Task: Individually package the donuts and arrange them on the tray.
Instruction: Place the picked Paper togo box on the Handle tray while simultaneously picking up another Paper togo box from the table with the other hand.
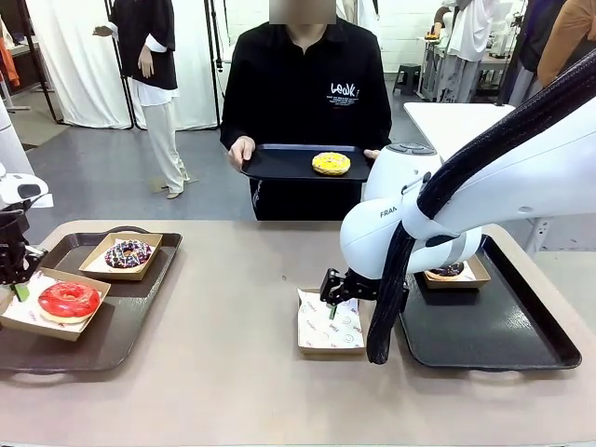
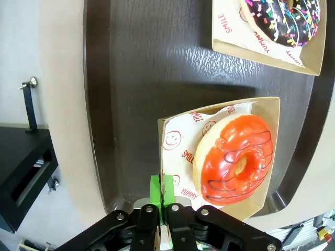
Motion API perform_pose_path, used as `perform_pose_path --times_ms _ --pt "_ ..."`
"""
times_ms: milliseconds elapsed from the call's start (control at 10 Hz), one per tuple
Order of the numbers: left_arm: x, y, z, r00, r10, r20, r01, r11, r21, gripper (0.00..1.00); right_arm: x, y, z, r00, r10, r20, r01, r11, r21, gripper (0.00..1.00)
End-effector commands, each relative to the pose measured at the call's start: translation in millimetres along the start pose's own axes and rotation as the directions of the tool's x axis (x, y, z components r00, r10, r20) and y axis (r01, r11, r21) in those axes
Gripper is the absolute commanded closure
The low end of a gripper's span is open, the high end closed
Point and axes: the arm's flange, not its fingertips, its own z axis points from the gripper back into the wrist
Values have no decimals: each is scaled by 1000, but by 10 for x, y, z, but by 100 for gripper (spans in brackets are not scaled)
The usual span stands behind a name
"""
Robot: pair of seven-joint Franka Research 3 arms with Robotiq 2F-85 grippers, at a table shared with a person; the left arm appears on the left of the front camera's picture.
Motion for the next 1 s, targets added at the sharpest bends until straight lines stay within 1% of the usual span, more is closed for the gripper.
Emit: perform_pose_path --times_ms 0,300,900 --pt "39 51 -26 1000 5 15 -5 1000 9 99 71 53 -17 1000 20 4 -19 1000 -13 0" --pt "46 7 -86 1000 -7 29 6 1000 29 99 80 50 -31 1000 15 0 -15 1000 -13 0" --pt "-29 0 -102 996 -35 86 30 998 55 99 86 53 -38 1000 14 -4 -14 1000 -14 0"
